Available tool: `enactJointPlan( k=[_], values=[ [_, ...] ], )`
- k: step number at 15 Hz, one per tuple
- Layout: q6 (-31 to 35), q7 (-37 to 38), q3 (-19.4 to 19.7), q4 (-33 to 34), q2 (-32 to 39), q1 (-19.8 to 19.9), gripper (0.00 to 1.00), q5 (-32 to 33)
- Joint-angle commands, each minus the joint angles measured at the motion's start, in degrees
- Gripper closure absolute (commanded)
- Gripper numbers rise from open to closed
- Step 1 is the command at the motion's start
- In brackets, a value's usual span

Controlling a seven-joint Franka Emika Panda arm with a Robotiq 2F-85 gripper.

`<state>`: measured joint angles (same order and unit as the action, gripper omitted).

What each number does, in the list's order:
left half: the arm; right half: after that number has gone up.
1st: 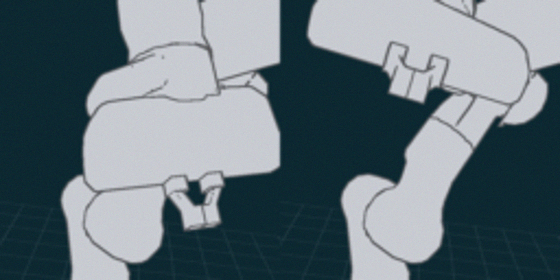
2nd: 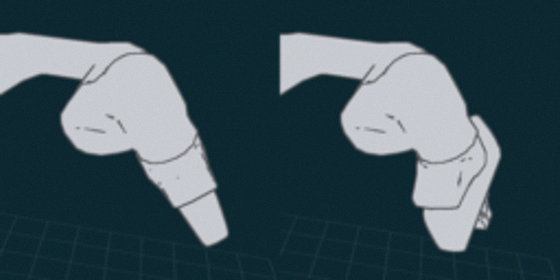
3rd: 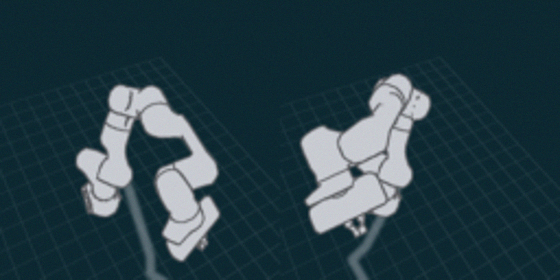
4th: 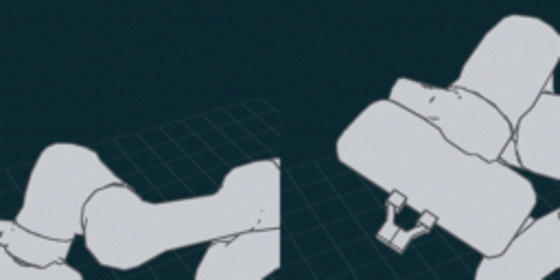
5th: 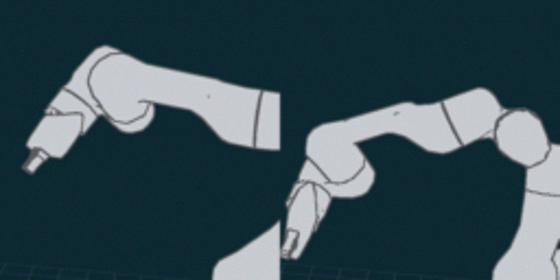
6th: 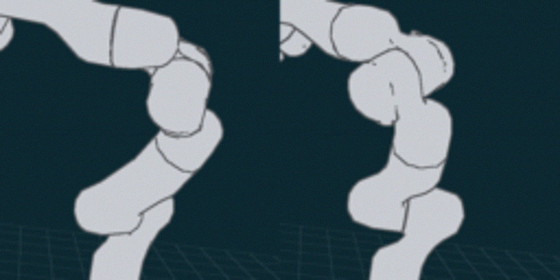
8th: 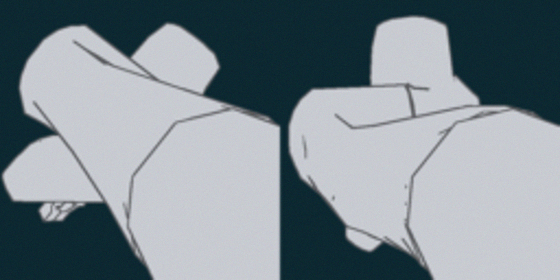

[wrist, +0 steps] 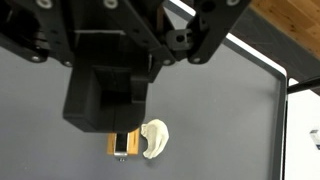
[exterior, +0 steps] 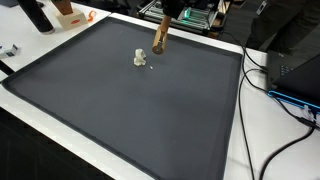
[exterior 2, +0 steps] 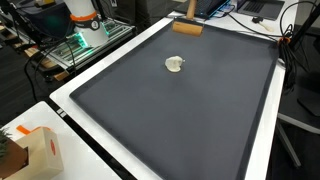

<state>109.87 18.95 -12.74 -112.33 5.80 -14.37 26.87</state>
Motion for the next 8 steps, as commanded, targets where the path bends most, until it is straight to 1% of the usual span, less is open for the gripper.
enactJointPlan(
  k=[1,4,8],
  values=[
    [3.7,-0.4,0.1,-1.9,0.1,-0.9,0.76,4.5],
    [6.4,-0.4,0.3,-3.0,0.6,-1.3,0.76,6.4],
    [8.8,-0.8,0.3,-4.3,0.6,-1.3,0.76,7.1]
  ],
)
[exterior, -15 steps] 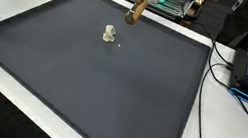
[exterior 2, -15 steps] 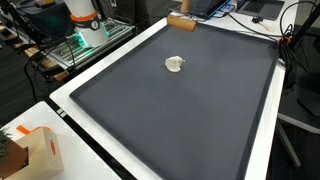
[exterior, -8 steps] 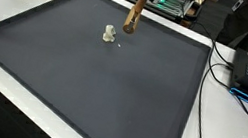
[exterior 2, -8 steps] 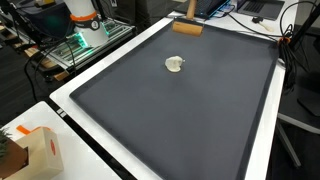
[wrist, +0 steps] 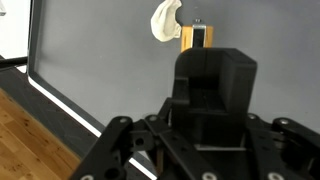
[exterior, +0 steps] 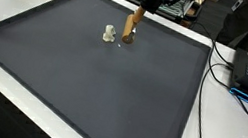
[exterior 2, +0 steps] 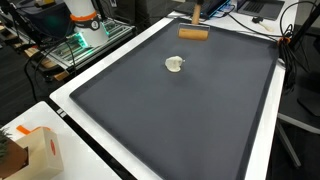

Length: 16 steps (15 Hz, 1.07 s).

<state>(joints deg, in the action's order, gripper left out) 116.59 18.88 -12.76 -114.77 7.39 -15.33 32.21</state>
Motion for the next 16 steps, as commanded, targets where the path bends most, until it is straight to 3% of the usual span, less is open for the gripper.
enactJointPlan(
  k=[1,16],
  values=[
    [2.4,-1.0,0.4,-2.1,-1.0,-0.3,0.76,1.6],
    [8.6,-5.9,0.4,-6.7,-1.6,0.3,0.76,-1.7]
  ],
)
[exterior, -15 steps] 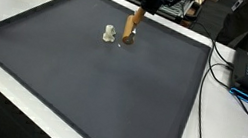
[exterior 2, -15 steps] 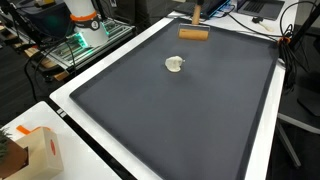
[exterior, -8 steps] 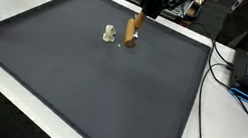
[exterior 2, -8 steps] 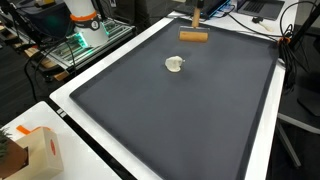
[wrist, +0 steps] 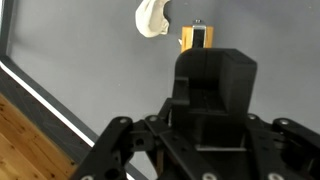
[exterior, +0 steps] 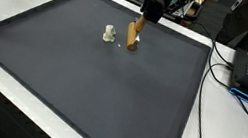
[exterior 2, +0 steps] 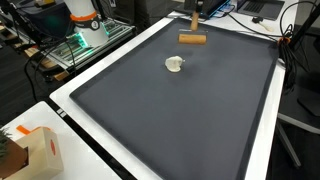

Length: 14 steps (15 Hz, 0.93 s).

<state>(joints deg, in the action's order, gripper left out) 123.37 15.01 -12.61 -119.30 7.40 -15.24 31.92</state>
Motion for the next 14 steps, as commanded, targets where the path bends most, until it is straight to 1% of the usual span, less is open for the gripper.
enactJointPlan(
  k=[1,8,14],
  values=[
    [2.0,-2.4,0.3,-2.3,-1.6,0.3,0.76,-1.6],
    [1.7,-4.1,0.2,-3.2,-1.8,0.3,0.76,-2.6],
    [2.0,-7.1,0.2,-3.8,-2.9,0.8,0.76,-6.6]
  ],
)
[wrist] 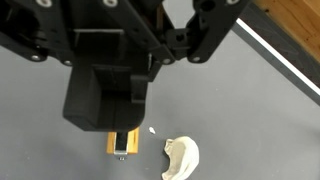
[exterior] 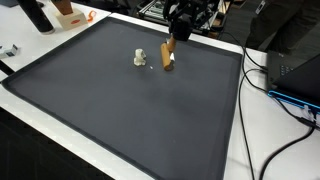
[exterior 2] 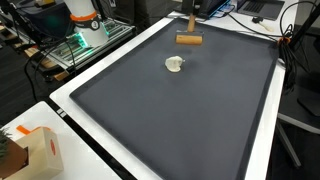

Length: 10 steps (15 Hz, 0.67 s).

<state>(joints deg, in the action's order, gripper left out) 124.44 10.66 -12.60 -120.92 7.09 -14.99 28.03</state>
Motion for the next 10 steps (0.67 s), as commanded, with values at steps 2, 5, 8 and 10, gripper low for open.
enactJointPlan(
  k=[2,5,8,10],
  values=[
    [1.8,-4.6,0.4,-3.0,-3.5,1.0,0.76,-4.0],
    [4.7,-7.7,0.6,-4.7,-5.4,1.8,0.76,-5.6],
    [8.2,-12.0,0.9,-6.8,-7.6,2.6,0.76,-7.3],
    [10.4,-16.2,1.2,-8.4,-9.6,3.3,0.76,-8.9]
  ],
)
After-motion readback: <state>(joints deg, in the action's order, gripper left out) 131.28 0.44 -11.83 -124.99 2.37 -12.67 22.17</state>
